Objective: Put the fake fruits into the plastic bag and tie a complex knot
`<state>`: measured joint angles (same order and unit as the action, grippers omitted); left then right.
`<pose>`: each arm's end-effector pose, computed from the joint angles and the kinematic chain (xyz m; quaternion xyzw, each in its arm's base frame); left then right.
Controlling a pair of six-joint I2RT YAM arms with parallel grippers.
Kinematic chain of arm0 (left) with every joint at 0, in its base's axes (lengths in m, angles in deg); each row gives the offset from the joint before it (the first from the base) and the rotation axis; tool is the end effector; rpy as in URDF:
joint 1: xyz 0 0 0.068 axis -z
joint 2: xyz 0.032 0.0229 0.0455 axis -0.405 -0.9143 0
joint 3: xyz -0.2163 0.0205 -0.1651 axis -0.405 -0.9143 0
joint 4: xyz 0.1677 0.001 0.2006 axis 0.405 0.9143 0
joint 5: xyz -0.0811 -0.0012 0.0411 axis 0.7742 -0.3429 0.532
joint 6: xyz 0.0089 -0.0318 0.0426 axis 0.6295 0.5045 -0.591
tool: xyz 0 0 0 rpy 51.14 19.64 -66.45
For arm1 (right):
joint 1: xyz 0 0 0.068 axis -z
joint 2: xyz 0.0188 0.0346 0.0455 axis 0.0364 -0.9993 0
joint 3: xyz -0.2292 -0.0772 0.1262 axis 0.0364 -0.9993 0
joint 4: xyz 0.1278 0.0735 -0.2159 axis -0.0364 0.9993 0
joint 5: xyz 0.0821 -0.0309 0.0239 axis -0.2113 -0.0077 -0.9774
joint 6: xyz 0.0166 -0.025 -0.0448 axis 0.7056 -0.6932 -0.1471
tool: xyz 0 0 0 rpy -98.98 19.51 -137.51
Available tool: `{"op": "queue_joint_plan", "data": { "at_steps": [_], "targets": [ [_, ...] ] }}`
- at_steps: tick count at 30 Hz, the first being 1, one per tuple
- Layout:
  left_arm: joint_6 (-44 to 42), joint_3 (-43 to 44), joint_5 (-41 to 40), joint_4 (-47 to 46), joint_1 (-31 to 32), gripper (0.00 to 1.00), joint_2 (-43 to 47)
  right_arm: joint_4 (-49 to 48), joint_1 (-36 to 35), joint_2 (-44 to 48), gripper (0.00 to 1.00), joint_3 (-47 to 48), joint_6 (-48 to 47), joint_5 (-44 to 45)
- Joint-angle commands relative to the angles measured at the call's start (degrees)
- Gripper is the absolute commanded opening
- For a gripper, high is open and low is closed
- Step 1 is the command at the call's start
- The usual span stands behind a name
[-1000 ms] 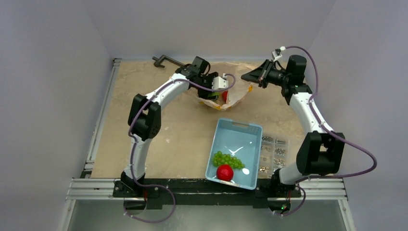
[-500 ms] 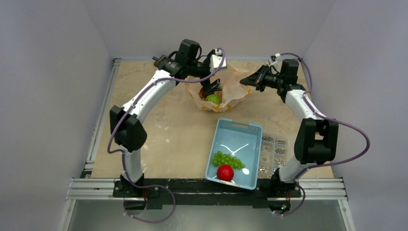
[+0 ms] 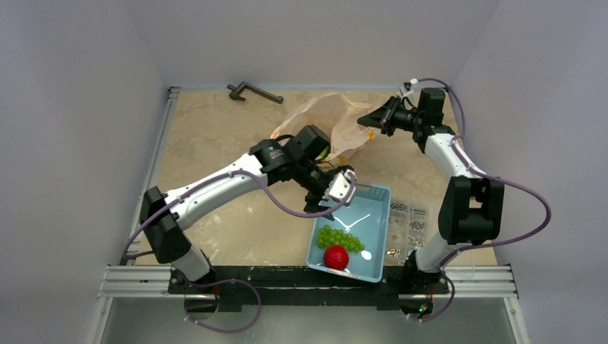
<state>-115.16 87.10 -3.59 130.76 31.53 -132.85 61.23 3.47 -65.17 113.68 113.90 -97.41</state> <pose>0.1778 -0.3001 0.3257 0.7706 0.4555 -0.3572 0.2667 0.3731 0.0189 0.2910 0.1356 0.7828 0.5393 0.2792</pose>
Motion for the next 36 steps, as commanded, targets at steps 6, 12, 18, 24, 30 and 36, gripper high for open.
{"op": "queue_joint_plan", "data": {
  "at_steps": [6, 12, 18, 24, 30, 36],
  "targets": [
    [-6.6, -6.5, -11.8, -6.2, 6.6, 0.75, -8.2, -1.2, -0.2, 2.6, 0.00, -1.7, -2.4, 0.0],
    [-7.9, -6.7, -14.5, -7.0, 8.2, 0.73, -11.5, -2.5, -0.2, 3.0, 0.00, -2.8, -1.6, -0.4],
    [-7.8, -7.1, -17.2, -9.6, 9.2, 0.72, -14.2, -2.3, -0.2, 2.9, 0.00, -2.3, -2.1, -0.9],
    [-8.9, -7.3, -19.9, -11.4, 9.2, 0.71, -17.2, -2.2, -0.2, 2.2, 0.00, -1.8, -2.3, -1.4],
    [-6.3, -2.8, -19.9, -12.1, 4.9, 0.47, -18.4, -1.9, -0.2, 2.4, 0.00, -1.8, -2.5, -1.4],
    [-7.9, -0.9, -18.7, -8.7, 3.8, 0.63, -19.5, -2.0, -0.2, 2.6, 0.00, -2.2, -2.4, -1.3]
  ]
}}
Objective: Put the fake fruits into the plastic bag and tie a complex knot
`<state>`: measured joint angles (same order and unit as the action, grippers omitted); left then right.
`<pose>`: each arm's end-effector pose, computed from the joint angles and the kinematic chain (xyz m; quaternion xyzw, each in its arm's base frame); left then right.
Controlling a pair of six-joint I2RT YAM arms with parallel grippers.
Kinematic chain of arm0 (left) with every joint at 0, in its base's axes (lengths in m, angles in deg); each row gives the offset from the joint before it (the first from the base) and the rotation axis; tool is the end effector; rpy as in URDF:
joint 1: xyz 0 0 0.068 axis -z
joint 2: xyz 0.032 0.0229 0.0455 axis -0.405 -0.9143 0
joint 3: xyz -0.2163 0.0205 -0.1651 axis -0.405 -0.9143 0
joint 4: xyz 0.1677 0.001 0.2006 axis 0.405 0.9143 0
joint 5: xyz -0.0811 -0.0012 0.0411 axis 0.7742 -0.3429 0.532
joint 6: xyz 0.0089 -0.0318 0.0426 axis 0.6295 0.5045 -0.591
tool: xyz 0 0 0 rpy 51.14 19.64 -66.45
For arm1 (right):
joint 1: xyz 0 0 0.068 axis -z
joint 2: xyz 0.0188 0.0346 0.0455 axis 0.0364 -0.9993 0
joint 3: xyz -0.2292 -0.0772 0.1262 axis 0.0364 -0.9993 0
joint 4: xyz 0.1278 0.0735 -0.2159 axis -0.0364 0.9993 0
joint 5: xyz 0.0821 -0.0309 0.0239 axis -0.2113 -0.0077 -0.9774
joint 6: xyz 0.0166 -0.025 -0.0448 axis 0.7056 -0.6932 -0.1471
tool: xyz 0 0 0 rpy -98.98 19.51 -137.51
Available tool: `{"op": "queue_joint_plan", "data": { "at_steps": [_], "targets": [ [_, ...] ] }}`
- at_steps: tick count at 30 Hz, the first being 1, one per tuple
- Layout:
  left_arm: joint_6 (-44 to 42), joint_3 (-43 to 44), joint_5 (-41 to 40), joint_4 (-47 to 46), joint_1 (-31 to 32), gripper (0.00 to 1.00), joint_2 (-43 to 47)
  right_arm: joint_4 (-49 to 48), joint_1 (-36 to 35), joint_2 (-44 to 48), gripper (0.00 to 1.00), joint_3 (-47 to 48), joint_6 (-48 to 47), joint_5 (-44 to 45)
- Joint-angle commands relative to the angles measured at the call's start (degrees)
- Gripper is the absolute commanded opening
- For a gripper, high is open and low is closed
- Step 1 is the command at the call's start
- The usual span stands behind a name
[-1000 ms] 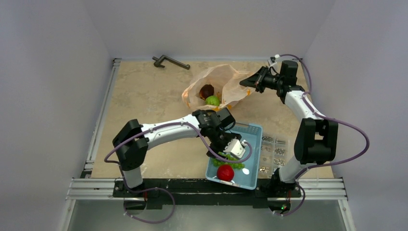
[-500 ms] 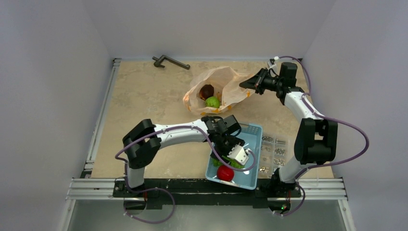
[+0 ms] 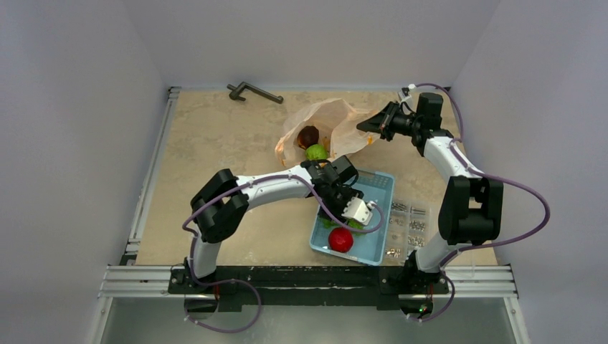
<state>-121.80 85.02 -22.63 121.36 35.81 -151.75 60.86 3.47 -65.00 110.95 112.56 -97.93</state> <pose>0.1956 -0.3625 0.1978 0.8332 0.4751 -0.2026 0.1975 0.3683 0.0192 0.2768 0.1341 0.7889 0.5365 0.2680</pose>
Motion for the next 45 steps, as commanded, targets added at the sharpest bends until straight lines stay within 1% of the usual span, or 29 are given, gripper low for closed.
{"op": "queue_joint_plan", "data": {
  "at_steps": [1, 4, 6, 9, 10, 13, 16, 18, 20, 21, 24, 26, 29, 32, 34, 36, 39, 42, 45],
  "targets": [
    [-1.1, 0.6, 0.6, 0.4, -0.2, 0.69, -0.6, -1.6, -0.2, 2.6, 0.00, 0.5, -1.0, -0.8],
    [0.1, -0.4, 1.2, 0.6, 0.2, 0.76, -1.1, -1.4, -0.2, 2.9, 0.00, 0.6, -1.1, -0.8],
    [0.6, -0.1, 1.0, 1.1, 0.2, 0.79, -2.3, -1.1, -0.2, 3.0, 0.00, 0.5, -1.3, -0.7],
    [0.3, 0.7, 0.2, 2.3, 0.2, 0.80, -4.3, -0.8, -0.2, 3.1, 0.00, 0.3, -1.5, -0.5],
    [0.1, 0.9, 0.1, 2.5, 0.2, 0.79, -4.9, -0.7, -0.2, 3.1, 0.00, 0.2, -1.5, -0.4],
    [0.0, 1.4, 0.4, 3.3, 0.2, 0.69, -6.4, -0.5, -0.2, 3.1, 0.00, 0.1, -1.6, -0.3],
    [1.2, 2.4, 0.5, 4.2, 0.1, 0.52, -7.4, -0.5, -0.2, 3.1, 0.00, 0.2, -1.7, -0.2],
    [1.5, 2.9, 0.9, 4.5, -0.2, 0.36, -6.7, -0.5, -0.2, 3.3, 0.00, 0.4, -1.8, -0.2],
    [2.8, 3.0, 2.2, 3.8, -0.6, 0.18, -3.8, -0.5, -0.2, 3.4, 0.00, 0.7, -2.3, -0.1],
    [3.6, 3.3, 3.3, 3.6, -0.9, 0.14, -1.9, -0.5, -0.2, 3.5, 0.00, 0.7, -2.4, -0.1],
    [6.4, 4.4, 6.2, 2.9, -1.3, 0.07, 4.2, 0.8, -0.2, 3.6, 0.00, 0.5, -2.5, 0.0],
    [9.3, 5.7, 7.7, 2.8, -1.3, 0.00, 7.8, 0.8, -0.2, 3.7, 0.00, 0.6, -2.6, -0.1],
    [13.6, 8.4, 10.3, 2.5, -1.9, 0.00, 12.5, 1.3, -0.2, 4.0, 0.00, 0.5, -3.2, -0.1],
    [19.0, 11.2, 13.1, 0.3, -4.6, 0.00, 16.1, 1.5, -0.2, 4.2, 0.00, 0.1, -3.2, -0.2],
    [22.9, 13.6, 13.0, -1.5, -7.2, 0.00, 17.2, 1.7, -0.2, 4.6, 0.00, -0.1, -3.4, -0.2],
    [24.7, 16.5, 11.3, -2.1, -10.0, 0.00, 16.7, 2.0, -0.2, 5.0, 0.00, -0.5, -3.6, -0.1],
    [25.5, 20.6, 9.0, -1.6, -14.5, 0.00, 13.4, 2.2, -0.2, 5.5, 0.00, -1.0, -3.5, 0.0],
    [24.6, 22.3, 5.4, -2.3, -18.7, 0.00, 8.6, 2.0, -0.2, 6.2, 0.00, -1.1, -2.7, -0.9],
    [17.8, 22.6, 0.9, -1.7, -20.9, 0.00, 4.0, 0.0, -0.2, 7.9, 0.00, -2.0, -0.3, -2.2]
  ]
}}
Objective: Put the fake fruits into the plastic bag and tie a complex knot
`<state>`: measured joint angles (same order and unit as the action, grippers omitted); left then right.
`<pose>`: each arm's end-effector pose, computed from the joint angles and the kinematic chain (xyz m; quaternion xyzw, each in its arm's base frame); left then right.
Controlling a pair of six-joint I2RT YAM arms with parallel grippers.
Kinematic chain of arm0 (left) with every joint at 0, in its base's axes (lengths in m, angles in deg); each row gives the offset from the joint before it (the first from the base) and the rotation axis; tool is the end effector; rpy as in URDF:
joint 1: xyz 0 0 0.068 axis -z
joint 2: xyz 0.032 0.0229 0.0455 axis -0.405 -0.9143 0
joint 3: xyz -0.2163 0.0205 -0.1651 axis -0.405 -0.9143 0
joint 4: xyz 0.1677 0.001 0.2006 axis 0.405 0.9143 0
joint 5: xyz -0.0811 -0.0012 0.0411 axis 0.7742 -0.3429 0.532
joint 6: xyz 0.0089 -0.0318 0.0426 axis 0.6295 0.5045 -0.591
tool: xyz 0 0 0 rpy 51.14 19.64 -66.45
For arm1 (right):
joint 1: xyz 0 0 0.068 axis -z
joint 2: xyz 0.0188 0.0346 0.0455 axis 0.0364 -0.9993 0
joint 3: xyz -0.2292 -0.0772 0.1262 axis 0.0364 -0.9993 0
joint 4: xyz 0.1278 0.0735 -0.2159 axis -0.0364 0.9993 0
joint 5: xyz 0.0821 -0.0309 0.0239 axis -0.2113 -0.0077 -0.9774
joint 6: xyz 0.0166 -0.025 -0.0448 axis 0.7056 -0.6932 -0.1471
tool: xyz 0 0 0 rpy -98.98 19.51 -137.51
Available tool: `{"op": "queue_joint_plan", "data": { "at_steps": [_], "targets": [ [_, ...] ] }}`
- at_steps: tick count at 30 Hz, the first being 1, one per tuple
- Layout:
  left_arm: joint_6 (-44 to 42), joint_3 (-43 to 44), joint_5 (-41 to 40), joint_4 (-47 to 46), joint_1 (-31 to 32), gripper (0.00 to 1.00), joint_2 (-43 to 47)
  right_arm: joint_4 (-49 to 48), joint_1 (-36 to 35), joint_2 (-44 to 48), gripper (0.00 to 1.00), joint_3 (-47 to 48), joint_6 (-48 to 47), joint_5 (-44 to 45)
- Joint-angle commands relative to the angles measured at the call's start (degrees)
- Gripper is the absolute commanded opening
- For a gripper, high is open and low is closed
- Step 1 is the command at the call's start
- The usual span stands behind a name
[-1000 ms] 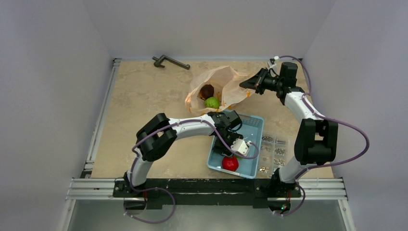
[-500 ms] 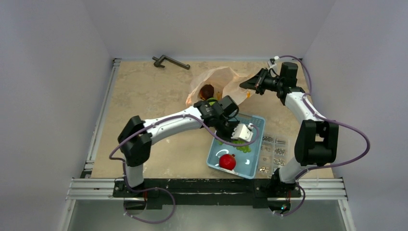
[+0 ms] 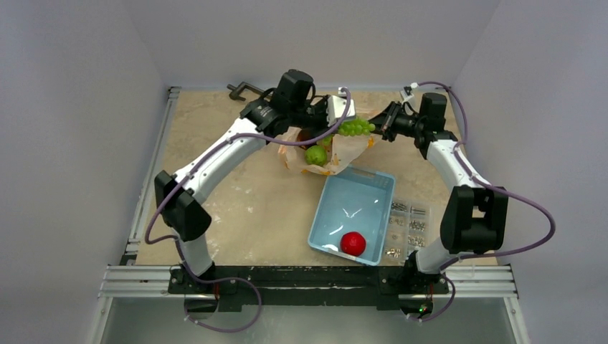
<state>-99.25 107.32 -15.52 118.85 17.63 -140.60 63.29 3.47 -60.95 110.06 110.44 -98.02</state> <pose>0.2899 -0.2807 0.4033 0.6118 0.5845 -0.2595 0.4655 0.3529 0.0196 0.2921 0.1156 0.7894 0.5326 0.2826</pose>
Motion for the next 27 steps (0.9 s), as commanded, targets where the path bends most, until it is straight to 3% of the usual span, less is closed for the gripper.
{"op": "queue_joint_plan", "data": {
  "at_steps": [1, 6, 13, 19, 22, 27],
  "targets": [
    [-6.7, -0.4, -7.8, -0.1, -3.4, 0.00, -8.2, -3.2, -0.2, 4.4, 0.00, -1.3, 2.5, -2.2],
    [-9.5, 3.4, -13.8, -2.3, -6.4, 0.00, -16.4, -6.5, -0.2, 6.9, 0.00, 0.0, 4.1, -1.4],
    [-8.5, 13.1, -16.9, -2.7, -6.0, 0.00, -26.2, -7.5, -0.3, 5.8, 0.00, 0.6, 6.3, -1.2],
    [-5.4, 5.1, -10.1, -7.3, -6.4, 0.61, -19.4, -5.0, -0.4, 4.4, 0.00, 1.2, 3.9, 0.4],
    [-3.5, -0.5, -4.1, -9.5, -6.5, 0.72, -12.2, -5.1, -0.4, 2.9, 0.00, 1.0, 3.5, 1.0],
    [5.3, 0.5, 4.8, -7.2, -6.5, 0.74, -3.2, -5.7, -0.4, 0.1, 0.00, 1.6, 2.4, 2.0]
  ]
}}
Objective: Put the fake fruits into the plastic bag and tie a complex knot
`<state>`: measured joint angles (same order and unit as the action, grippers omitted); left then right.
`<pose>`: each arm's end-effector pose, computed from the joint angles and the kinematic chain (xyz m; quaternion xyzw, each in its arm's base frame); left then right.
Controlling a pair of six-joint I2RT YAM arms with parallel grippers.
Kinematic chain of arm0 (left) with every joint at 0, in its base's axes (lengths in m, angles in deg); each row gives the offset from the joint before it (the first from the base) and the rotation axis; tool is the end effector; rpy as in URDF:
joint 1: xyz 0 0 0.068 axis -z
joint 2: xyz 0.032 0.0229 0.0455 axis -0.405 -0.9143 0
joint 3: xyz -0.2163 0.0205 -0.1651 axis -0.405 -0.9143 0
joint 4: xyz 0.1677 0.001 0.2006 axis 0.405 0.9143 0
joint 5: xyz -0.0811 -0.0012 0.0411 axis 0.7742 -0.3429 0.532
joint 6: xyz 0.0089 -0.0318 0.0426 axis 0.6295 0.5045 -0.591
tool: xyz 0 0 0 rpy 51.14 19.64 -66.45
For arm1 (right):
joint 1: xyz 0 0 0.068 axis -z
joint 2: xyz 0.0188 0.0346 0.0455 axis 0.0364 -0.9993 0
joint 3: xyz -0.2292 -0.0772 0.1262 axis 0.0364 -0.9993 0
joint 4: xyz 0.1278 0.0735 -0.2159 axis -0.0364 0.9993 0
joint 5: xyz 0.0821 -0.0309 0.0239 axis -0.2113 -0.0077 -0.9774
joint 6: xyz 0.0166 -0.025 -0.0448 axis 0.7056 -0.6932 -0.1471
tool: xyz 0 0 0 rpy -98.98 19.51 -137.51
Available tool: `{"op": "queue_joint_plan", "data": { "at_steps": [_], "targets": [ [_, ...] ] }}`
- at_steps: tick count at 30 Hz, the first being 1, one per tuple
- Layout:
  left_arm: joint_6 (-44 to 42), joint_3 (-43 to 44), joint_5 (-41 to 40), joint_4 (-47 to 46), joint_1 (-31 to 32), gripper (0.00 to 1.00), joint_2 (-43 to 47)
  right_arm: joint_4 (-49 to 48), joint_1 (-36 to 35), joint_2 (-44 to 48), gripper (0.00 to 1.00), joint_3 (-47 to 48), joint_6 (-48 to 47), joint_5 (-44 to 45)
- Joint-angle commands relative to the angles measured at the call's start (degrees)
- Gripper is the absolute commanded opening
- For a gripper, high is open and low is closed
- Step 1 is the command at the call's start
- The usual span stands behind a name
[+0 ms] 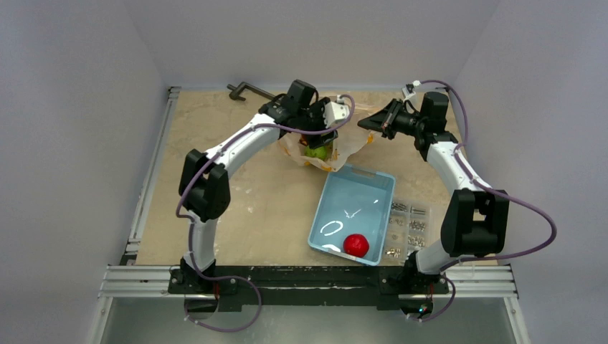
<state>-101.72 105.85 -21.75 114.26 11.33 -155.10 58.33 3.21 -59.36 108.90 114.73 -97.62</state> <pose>0.3749 -0.2824 0.2947 0.5877 0.6757 -0.1873 0.4037 0.3496 0.0211 0.3020 0.1195 0.7725 0.5469 0.2998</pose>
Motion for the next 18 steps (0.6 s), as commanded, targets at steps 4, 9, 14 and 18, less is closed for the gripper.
{"op": "queue_joint_plan", "data": {
  "at_steps": [4, 9, 14, 18],
  "targets": [
    [10.8, -0.9, 22.6, -0.5, 1.3, 0.75, 17.5, -1.2, -0.1, -3.3, 0.00, 3.1, -2.9, 2.3],
    [-2.9, -6.6, 18.4, 12.0, 11.1, 0.75, 20.5, -1.2, -0.1, -5.3, 0.00, 4.3, -3.8, 2.0],
    [-2.1, -14.3, 13.5, 8.5, 19.8, 0.75, 19.5, -1.0, -0.2, -5.9, 0.00, 4.7, -4.4, 2.0],
    [0.3, -15.3, 13.2, 5.2, 23.8, 0.75, 14.6, -1.2, -0.1, -5.9, 0.00, 3.8, -4.6, 1.8]
  ]
}}
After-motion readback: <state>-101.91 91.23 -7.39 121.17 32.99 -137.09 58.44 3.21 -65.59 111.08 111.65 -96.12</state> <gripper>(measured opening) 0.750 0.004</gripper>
